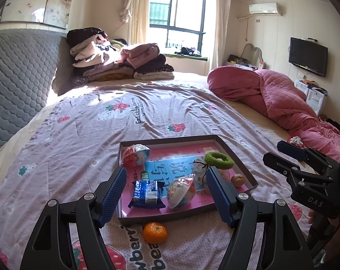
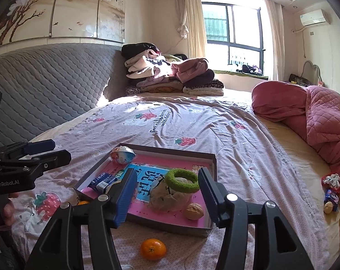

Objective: Organize objects
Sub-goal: 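Withdraw both grippers from the tray, then move both grippers back toward the two oranges beside the tray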

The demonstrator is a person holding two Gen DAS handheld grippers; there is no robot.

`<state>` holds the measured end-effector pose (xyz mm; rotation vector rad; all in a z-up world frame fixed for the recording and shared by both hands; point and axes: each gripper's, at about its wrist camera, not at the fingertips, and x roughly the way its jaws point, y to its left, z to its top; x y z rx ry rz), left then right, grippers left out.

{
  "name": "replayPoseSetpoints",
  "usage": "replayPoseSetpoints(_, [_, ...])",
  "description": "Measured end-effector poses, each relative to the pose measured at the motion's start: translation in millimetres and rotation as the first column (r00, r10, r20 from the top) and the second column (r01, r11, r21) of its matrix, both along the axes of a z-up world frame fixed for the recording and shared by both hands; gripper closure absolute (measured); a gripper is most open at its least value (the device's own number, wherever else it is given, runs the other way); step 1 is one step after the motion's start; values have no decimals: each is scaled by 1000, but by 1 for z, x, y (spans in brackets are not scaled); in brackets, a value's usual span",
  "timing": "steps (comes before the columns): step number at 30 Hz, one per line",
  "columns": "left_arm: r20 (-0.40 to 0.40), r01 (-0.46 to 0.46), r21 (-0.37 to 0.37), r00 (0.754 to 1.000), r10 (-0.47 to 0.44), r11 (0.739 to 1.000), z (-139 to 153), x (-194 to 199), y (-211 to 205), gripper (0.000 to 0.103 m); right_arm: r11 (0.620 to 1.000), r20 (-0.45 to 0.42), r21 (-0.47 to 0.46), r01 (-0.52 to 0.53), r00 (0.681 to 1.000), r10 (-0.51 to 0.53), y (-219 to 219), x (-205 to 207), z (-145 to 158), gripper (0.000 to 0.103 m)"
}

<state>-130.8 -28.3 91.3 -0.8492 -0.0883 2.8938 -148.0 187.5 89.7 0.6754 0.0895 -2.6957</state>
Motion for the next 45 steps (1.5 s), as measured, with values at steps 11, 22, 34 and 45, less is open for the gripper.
replayPoseSetpoints(11, [-1, 4, 28, 1000, -4, 1000, 2, 22, -4, 28, 1000, -2, 0, 0, 1000, 0, -2, 21, 1, 46])
replayPoseSetpoints(22, [-19, -4, 20, 1000, 4, 1000, 4, 43, -11, 28, 1000, 10, 5, -8, 1000, 8, -3, 37, 0, 46])
replayPoseSetpoints(34, [17, -7, 12, 1000, 6, 1000, -10, 55, -15, 28, 1000, 38, 26, -5, 999, 4, -7, 51, -8, 46])
replayPoseSetpoints(45, [38, -6, 2, 999, 6, 1000, -21, 64, -14, 28, 999, 43, 34, 5, 999, -7, -8, 58, -8, 46])
